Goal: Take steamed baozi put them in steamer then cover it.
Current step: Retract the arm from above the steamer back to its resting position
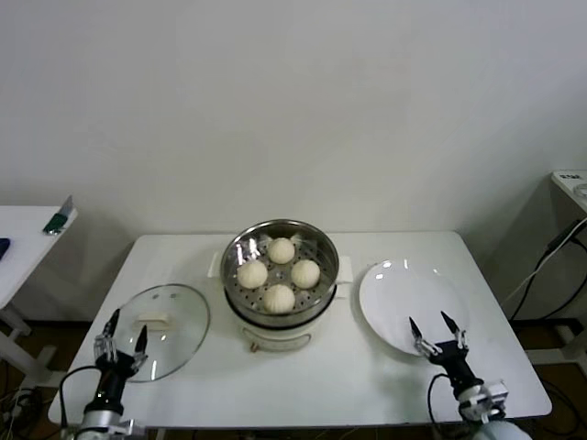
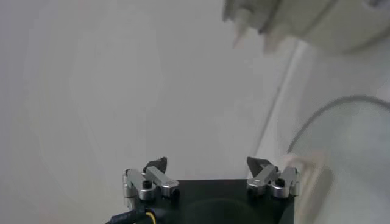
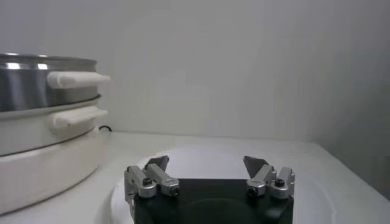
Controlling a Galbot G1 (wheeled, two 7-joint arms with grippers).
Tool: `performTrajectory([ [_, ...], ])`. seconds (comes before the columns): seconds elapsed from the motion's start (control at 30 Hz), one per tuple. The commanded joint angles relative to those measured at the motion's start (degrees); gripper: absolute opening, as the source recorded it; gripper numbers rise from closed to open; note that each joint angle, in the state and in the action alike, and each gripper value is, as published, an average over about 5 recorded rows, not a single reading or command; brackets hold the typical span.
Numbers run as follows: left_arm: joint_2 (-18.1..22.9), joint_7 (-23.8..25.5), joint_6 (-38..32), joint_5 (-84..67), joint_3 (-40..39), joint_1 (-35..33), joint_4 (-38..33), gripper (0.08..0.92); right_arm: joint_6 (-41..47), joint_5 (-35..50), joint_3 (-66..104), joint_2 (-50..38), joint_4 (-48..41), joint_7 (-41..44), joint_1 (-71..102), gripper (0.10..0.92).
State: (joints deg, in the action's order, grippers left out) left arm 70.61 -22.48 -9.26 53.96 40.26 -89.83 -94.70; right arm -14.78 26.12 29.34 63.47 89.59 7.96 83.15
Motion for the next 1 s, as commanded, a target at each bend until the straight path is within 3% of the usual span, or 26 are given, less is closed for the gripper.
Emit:
performTrajectory([
  [0.03,-2.64,-3.71,-1.73,11.37,0.10,6.88,14.11,0.823,-1.91,-1.19,2.34,4.10,-1.02,-0.49,4.44,0.823],
  [0.4,-3.02,-3.48,-0.89,12.38,-1.65,14.65,20.63,0.823,-2.15,-1.27,3.41,4.43,-1.39,-0.58,4.99,0.823],
  [0.83,-2.16,-5.06,-0.07,13.58,-2.73,18.27,24.63,0.821,-2.16,-1.38,3.97,4.64,-0.88,-0.73,5.11,0.823],
  [1.0,-1.52,-5.59,0.20,13.63,-2.88,18.28,25.05,0.736,-2.36,-1.82,3.83,4.82,-1.59,-0.64,4.74,0.823],
])
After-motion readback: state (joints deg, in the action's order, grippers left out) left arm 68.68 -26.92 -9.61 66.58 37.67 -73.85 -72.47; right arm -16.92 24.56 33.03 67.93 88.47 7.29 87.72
